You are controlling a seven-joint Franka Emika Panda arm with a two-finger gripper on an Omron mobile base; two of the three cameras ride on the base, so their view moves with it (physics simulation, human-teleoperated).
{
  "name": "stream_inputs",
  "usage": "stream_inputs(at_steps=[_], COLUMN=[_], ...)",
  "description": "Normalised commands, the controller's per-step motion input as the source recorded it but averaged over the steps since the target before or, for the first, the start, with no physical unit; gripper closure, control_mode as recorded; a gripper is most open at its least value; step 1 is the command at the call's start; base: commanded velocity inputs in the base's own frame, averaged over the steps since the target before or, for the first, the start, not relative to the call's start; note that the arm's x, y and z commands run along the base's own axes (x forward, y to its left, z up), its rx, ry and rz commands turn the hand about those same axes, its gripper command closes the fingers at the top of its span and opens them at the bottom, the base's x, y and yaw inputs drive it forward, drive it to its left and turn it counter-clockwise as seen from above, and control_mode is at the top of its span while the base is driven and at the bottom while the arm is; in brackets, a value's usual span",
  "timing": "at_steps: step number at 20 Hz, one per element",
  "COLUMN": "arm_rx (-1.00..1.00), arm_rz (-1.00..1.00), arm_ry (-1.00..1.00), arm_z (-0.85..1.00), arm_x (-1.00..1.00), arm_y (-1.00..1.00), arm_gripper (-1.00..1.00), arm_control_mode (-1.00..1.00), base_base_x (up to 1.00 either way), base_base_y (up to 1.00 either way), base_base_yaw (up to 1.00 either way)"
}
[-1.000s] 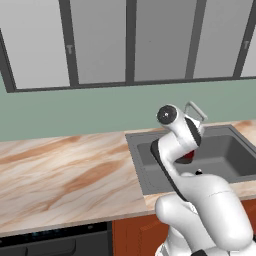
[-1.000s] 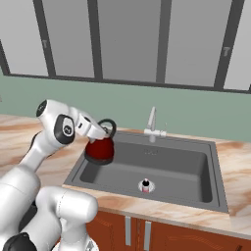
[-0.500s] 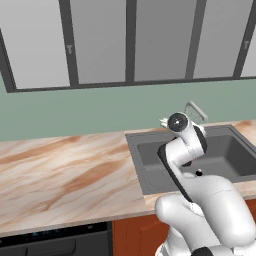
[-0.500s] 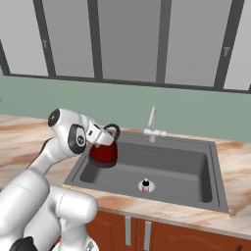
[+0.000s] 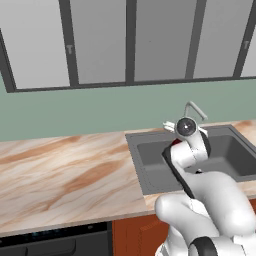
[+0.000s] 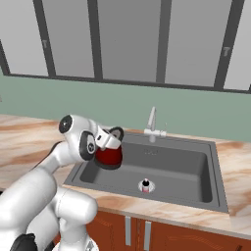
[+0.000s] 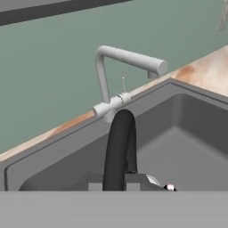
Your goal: Open the cabinet, pick the kettle from the cabinet, and place it in the sink.
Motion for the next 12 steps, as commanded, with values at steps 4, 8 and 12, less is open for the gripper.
stream_inputs(at_steps=[4,8,12], arm_rx=[0.0,0.0,0.0], arm_rz=[0.04,0.02,0.01], arm_ry=[0.0,0.01,0.03], arm_z=[-0.15,-0.22,-0.21], arm_x=[0.19,0.16,0.05], arm_y=[0.01,0.0,0.0], arm_gripper=[1.0,1.0,1.0], arm_control_mode=[-1.0,-1.0,-1.0], base_base_x=[0.0,0.0,0.0], base_base_y=[0.0,0.0,0.0], base_base_yaw=[0.0,0.0,0.0])
